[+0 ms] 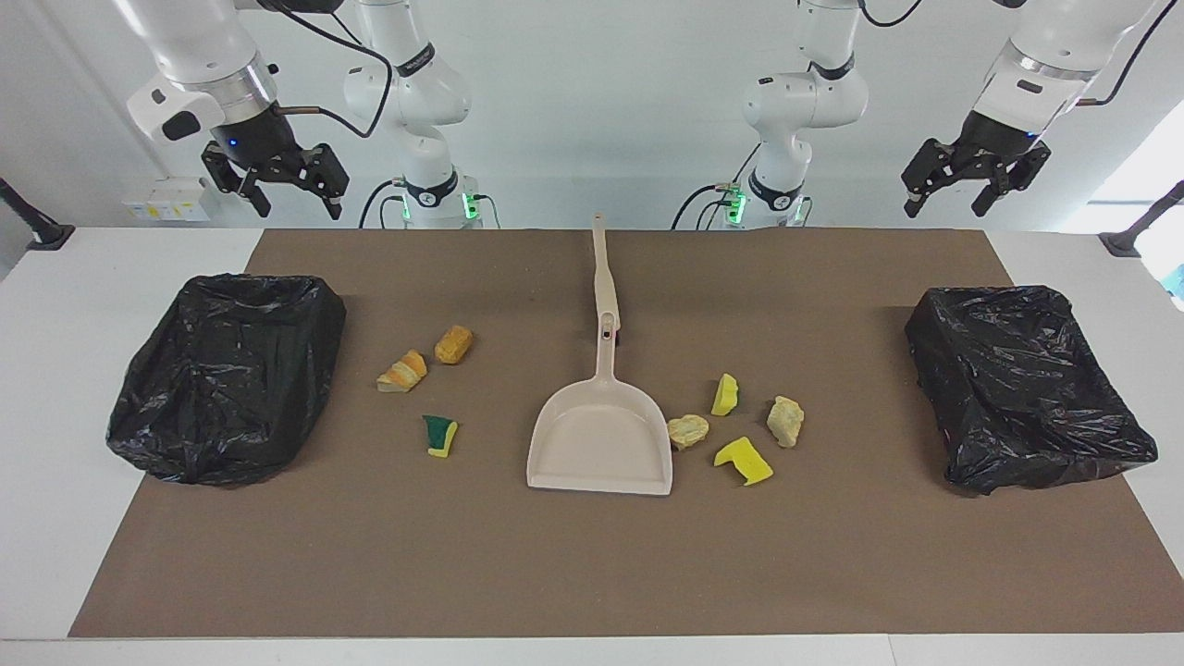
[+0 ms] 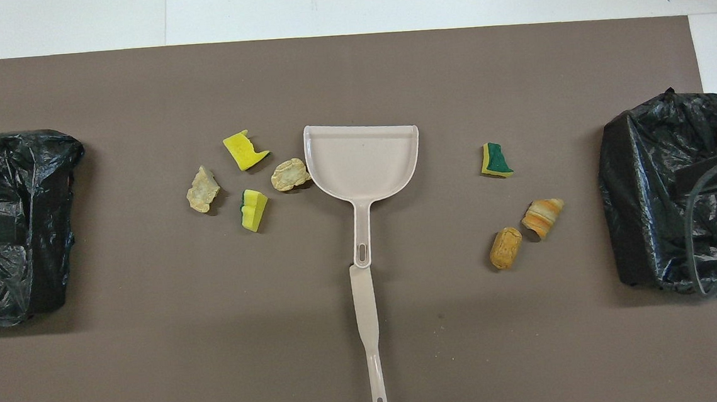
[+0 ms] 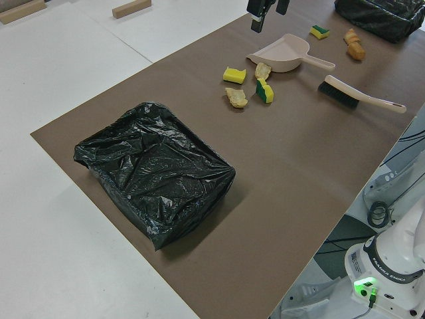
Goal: Sweep and dump trash in bin
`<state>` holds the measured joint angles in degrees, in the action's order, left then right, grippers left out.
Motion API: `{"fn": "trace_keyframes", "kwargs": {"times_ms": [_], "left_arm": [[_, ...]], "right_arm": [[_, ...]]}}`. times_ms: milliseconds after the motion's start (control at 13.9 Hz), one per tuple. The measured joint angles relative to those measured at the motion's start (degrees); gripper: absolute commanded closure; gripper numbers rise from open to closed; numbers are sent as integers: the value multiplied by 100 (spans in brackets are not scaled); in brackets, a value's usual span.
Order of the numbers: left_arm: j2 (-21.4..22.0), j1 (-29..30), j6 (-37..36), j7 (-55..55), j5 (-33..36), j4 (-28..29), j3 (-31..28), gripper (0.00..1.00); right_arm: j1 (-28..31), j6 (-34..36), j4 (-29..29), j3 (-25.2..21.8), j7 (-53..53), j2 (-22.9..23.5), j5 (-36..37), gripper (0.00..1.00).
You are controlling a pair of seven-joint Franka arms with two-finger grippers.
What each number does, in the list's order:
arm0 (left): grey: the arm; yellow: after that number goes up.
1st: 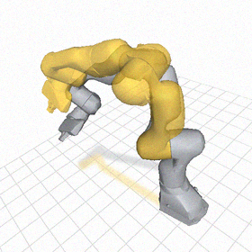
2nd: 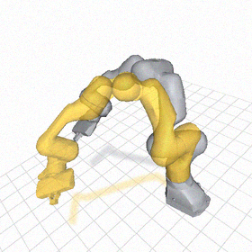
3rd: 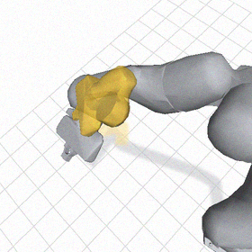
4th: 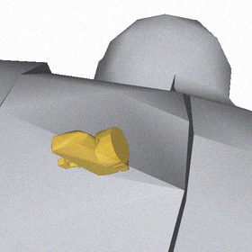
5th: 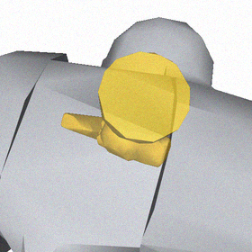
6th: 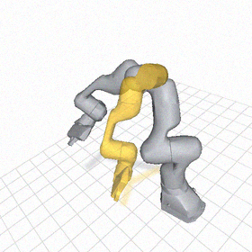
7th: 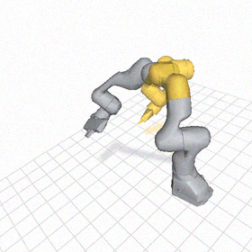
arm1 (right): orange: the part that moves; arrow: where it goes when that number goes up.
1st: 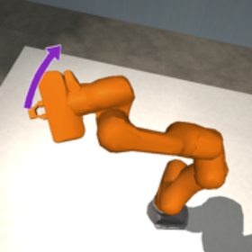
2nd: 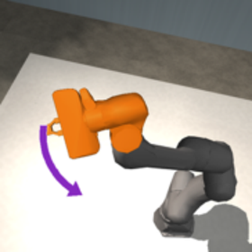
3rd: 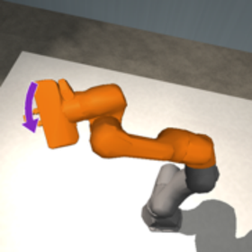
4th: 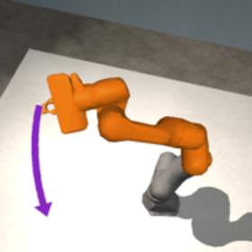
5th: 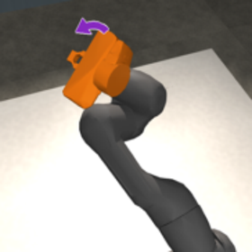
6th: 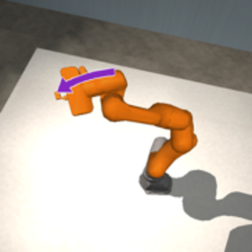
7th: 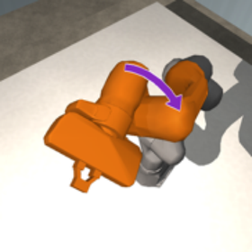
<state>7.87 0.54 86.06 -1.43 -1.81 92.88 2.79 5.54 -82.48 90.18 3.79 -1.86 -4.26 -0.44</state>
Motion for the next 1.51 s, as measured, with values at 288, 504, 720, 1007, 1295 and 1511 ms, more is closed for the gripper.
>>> {"fn": "trace_keyframes", "kwargs": {"times_ms": [288,504,720,1007,1295,1511], "left_arm": [[40,-1,98,0,-77,61,1,0],[41,-1,134,0,-143,68,1,0],[51,-1,134,0,-146,96,-2,0],[88,-1,134,0,-148,156,-2,0],[117,-11,134,0,-156,254,26,0],[118,-166,136,-40,-174,389,86,0]], "right_arm": [[0,55,0,9,0,-17,0,0],[-1,57,0,20,0,-21,1,0],[-14,56,0,24,0,-23,1,0],[-22,53,0,33,0,-20,1,0],[-68,21,1,35,0,-3,1,0],[-71,-96,8,38,0,23,1,0]]}}
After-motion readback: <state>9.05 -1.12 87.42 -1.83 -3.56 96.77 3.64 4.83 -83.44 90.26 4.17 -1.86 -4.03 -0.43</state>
